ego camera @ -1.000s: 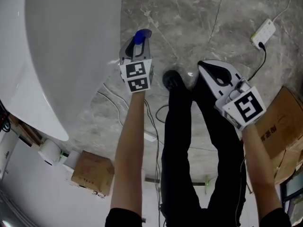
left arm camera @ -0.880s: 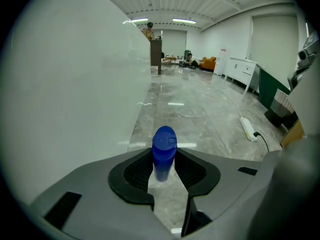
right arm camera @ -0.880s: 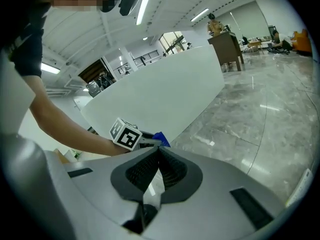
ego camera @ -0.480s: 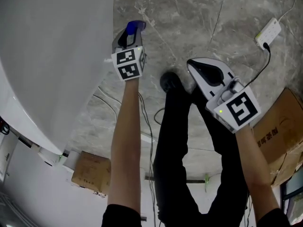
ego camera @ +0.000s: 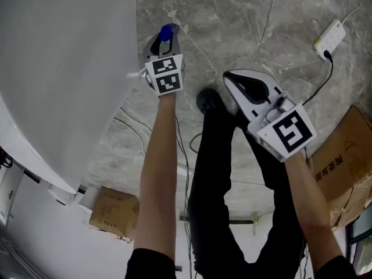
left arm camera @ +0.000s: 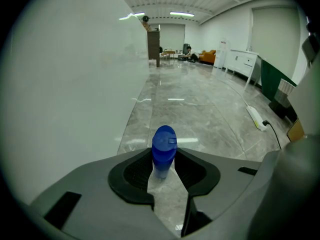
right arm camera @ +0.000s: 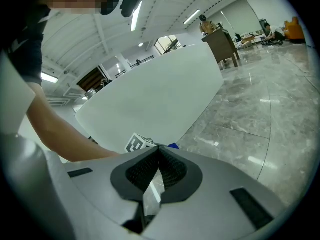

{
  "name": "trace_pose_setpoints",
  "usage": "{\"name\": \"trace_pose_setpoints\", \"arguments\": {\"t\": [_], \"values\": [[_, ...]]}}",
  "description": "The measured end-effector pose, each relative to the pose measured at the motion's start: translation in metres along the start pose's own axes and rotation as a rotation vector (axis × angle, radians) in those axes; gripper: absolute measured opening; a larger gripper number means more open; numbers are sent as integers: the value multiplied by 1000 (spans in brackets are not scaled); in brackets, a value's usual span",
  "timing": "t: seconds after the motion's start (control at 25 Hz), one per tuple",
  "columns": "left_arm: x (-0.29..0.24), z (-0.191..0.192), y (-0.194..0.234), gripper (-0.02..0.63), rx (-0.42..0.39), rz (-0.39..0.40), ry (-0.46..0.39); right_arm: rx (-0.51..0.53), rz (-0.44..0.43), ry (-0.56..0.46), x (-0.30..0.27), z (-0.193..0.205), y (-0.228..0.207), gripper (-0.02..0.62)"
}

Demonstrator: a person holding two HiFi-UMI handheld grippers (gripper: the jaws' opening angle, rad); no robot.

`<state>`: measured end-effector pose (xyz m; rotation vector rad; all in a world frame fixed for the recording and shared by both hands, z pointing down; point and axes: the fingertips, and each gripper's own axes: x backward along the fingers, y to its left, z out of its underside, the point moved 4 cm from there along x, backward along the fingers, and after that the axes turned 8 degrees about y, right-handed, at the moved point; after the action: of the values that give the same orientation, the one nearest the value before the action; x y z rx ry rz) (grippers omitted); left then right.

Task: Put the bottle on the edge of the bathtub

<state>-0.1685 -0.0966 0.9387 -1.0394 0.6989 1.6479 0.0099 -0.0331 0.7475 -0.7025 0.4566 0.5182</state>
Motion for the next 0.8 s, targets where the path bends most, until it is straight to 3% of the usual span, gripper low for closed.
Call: {"name": "trace_pose_setpoints", "arguments": {"t": [0.28, 0.6, 0.8], "values": [[3, 7, 1, 166, 41, 12, 24, 13, -9, -3, 2, -6, 7, 11], [14, -1, 0, 253, 31, 35, 40, -15, -8, 14, 12, -13, 15, 11], [33, -15, -2, 259, 20, 29, 45, -20, 1, 14, 25, -33, 22, 11]]}}
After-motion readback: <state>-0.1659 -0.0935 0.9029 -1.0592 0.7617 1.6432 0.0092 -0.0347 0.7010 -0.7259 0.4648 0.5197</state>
